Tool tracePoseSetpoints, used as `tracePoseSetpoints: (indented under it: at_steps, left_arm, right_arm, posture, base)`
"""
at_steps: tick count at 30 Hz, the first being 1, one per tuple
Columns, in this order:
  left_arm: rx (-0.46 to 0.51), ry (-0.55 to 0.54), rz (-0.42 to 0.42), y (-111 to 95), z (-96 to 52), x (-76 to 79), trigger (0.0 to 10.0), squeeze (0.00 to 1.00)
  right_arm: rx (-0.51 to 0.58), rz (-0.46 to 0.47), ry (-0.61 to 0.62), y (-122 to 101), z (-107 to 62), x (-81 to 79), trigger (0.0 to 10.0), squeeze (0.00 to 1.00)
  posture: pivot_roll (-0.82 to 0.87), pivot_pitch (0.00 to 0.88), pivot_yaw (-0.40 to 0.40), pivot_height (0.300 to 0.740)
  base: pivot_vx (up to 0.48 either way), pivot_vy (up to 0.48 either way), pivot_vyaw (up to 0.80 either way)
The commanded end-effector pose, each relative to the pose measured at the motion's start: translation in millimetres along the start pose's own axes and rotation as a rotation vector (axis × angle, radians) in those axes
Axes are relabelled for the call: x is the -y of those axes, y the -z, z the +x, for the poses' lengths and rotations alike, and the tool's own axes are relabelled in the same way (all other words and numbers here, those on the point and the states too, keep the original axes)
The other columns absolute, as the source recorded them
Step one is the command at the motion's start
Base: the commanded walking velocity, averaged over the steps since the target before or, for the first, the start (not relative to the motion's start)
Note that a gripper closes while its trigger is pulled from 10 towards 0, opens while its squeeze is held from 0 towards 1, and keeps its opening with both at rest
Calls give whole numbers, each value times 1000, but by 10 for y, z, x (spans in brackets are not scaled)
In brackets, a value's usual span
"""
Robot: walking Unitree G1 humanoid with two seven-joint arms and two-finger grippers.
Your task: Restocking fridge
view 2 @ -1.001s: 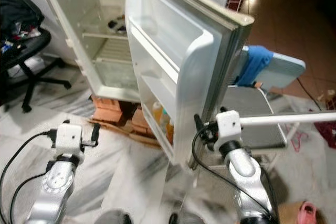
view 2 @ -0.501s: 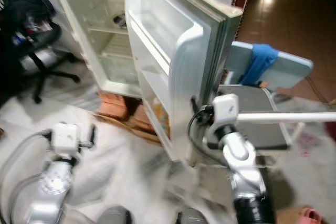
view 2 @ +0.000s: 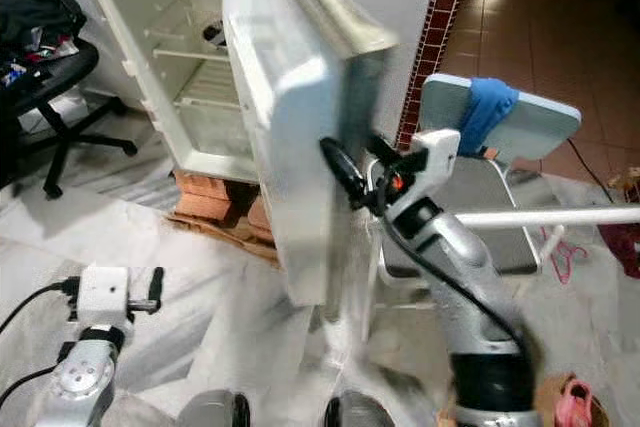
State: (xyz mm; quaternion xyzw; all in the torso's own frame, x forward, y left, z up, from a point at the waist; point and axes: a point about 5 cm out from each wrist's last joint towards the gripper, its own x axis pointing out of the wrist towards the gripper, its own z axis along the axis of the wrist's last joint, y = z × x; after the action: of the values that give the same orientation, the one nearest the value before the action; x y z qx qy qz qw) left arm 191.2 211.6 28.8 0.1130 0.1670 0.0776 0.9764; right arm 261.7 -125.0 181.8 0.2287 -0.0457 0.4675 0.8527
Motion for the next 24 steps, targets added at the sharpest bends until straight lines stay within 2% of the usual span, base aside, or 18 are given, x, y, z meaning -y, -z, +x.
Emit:
tracePoseSetpoints:
  at_steps: [1,4,5,7,11,13,15,18,21,22,24]
  left_arm:
    - [8,-25,-7,-26,-51,-57,10000,0]
    - [7,-50,-18,-9,-93,-84,10000,0]
    - [2,-109,-37,34,-177,-164,10000,0]
    - [-3,-150,-46,66,-242,-224,10000,0]
    - [-7,-191,-55,111,-302,-295,10000,0]
    - [25,-188,-45,54,-271,-301,10000,0]
    - [46,-178,-33,19,-241,-294,10000,0]
    - [112,-109,1,-108,-120,-193,10000,0]
    - [142,-57,31,-212,-13,-108,10000,0]
    - [142,-57,31,-212,-13,-108,10000,0]
    - [189,-24,74,-330,28,-57,10000,0]
  right_arm:
    - [-58,51,-29,145,-36,22,10000,0]
    - [-80,76,-17,199,-84,77,10000,0]
    - [-141,118,-55,285,-151,72,10000,0]
    - [-195,147,-92,337,-198,43,10000,0]
    - [-284,125,-82,487,-234,72,10000,0]
    - [-316,-25,30,614,-191,198,10000,0]
    - [-320,-97,82,656,-166,242,10000,0]
    - [-305,-214,233,718,-140,323,10000,0]
    - [-264,-309,355,696,-131,365,10000,0]
    - [-264,-309,355,696,-131,365,10000,0]
    - [-237,-344,435,678,-147,405,10000,0]
  posture:
    - [145,56,-11,740]
    - [162,58,-22,740]
    - [178,59,-33,740]
    - [185,61,-38,740]
    - [201,61,-48,740]
    - [201,56,-44,740]
    - [197,53,-42,740]
    - [185,48,-33,740]
    - [174,45,-18,740]
    - [174,45,-18,740]
    - [172,55,-4,740]
  base:
    - [0,0,0]
    - [0,0,0]
    - [0,0,0]
    - [0,0,0]
    - [0,0,0]
    - [0,0,0]
    - [0,0,0]
    - [0,0,0]
    - [0,0,0]
    - [0,0,0]
    - [0,0,0]
